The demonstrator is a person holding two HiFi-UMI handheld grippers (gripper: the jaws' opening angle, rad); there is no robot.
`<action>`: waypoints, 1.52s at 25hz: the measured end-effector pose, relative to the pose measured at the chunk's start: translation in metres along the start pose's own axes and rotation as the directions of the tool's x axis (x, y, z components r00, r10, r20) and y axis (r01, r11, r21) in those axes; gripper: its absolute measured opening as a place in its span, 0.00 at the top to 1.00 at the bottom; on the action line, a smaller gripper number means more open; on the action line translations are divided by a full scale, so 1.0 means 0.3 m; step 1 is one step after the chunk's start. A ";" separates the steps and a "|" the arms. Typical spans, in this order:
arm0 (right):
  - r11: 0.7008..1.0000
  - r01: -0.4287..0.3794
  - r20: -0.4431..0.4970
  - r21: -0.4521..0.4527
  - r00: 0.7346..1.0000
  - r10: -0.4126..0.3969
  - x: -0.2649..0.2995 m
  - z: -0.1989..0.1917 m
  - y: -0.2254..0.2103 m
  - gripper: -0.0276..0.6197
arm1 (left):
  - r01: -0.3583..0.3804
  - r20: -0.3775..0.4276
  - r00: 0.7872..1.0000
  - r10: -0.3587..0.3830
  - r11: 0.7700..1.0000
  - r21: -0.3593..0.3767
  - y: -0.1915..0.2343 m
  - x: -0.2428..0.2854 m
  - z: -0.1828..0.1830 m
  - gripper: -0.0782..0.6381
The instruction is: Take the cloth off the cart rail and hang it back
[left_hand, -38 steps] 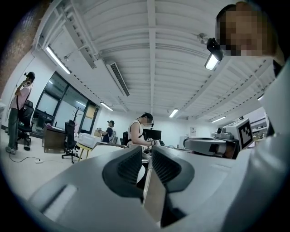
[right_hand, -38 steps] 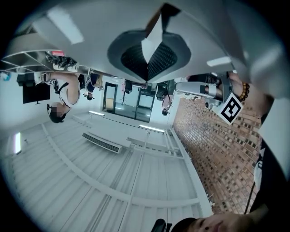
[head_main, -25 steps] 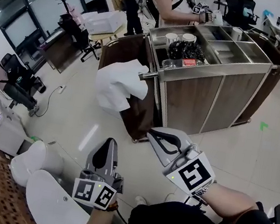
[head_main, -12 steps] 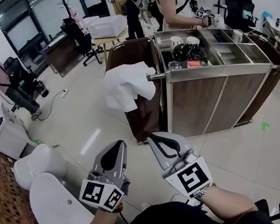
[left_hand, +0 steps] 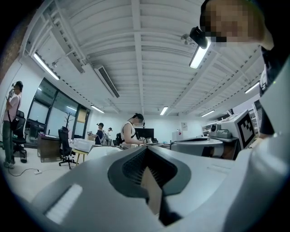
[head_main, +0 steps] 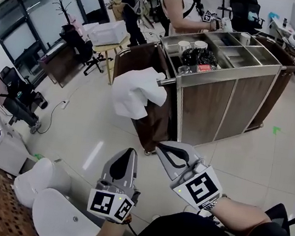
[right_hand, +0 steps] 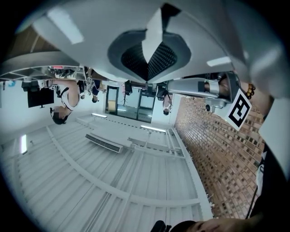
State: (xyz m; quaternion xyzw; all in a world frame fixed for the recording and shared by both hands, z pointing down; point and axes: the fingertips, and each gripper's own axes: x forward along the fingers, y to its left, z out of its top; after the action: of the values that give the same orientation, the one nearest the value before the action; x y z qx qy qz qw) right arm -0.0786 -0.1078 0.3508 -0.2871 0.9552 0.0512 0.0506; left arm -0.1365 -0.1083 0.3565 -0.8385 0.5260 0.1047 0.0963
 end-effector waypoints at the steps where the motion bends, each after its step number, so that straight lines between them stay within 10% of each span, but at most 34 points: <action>1: 1.000 0.004 0.000 -0.002 1.000 -0.004 -0.001 0.003 0.008 0.96 | 0.005 0.000 1.000 -0.005 1.000 -0.001 -0.002 -0.005 0.004 0.89; 38: 0.999 0.035 -0.012 -0.020 0.999 -0.036 -0.001 -0.003 0.032 0.96 | 0.027 -0.005 1.000 -0.027 1.000 -0.005 0.000 -0.020 0.005 0.89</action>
State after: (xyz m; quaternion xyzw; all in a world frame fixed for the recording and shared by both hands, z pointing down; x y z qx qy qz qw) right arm -0.0839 -0.0998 0.3523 -0.3048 0.9497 0.0582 0.0429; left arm -0.1392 -0.1028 0.3568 -0.8462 0.5144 0.1025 0.0942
